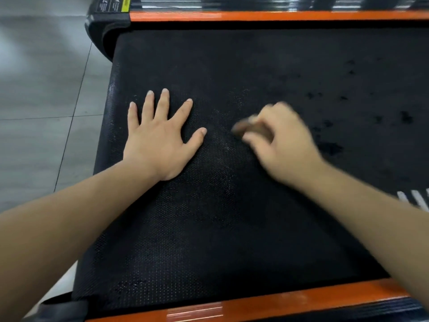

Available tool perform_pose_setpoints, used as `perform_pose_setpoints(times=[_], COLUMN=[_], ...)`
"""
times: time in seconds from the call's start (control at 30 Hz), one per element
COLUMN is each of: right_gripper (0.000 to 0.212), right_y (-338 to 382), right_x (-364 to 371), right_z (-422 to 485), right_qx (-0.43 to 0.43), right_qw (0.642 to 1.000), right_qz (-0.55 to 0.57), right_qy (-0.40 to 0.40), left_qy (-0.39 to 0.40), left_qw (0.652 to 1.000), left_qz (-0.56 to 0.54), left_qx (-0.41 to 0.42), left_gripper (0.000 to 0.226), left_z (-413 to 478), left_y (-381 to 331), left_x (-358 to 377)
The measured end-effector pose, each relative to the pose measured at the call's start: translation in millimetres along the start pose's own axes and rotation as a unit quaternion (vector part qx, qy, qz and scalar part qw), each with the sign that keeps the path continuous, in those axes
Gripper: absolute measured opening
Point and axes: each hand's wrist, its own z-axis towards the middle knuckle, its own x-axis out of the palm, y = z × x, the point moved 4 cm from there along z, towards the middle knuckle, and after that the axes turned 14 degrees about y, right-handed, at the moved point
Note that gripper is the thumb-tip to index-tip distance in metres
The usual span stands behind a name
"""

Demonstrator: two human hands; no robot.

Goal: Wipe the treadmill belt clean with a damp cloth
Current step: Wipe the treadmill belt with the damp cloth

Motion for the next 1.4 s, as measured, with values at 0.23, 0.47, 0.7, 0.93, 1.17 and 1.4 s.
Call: perform_pose_setpoints(times=[0.23,0.47,0.7,0.93,1.17,1.4], right_gripper=[0.030,0.022,0.028,0.023,0.022,0.023], right_y=[-49.8,40.6,-14.6,-21.7,13.2,-71.0], right_x=[-31.7,4.9,-20.4,-24.0,-8.1,-43.7], right_z=[5.5,-83.2,-57.5,-66.9,-111.8,-54.3], right_qx=[0.045,-0.144,0.012,-0.103,-0.181,0.062], right_qw=[0.998,0.980,0.999,0.991,0.971,0.997], right_qz=[-0.045,-0.016,-0.046,-0.038,0.007,-0.042], right_qy=[0.002,0.139,0.022,0.082,0.157,-0.009], left_qy=[0.006,-0.010,0.013,0.086,0.103,0.020], left_qw=[1.000,1.000,0.995,0.995,0.993,0.995], left_qz=[-0.004,-0.020,-0.096,-0.032,-0.002,-0.077], left_qx=[-0.002,0.013,0.010,-0.042,-0.062,0.055], left_gripper=[0.075,0.070,0.053,0.073,0.085,0.058], left_z=[-0.4,-5.2,-20.0,-30.4,-32.4,-26.1], left_y=[-0.9,-2.7,-38.6,-50.7,-60.5,-89.4], left_x=[-1.9,-7.7,-3.7,4.7,2.3,-0.6])
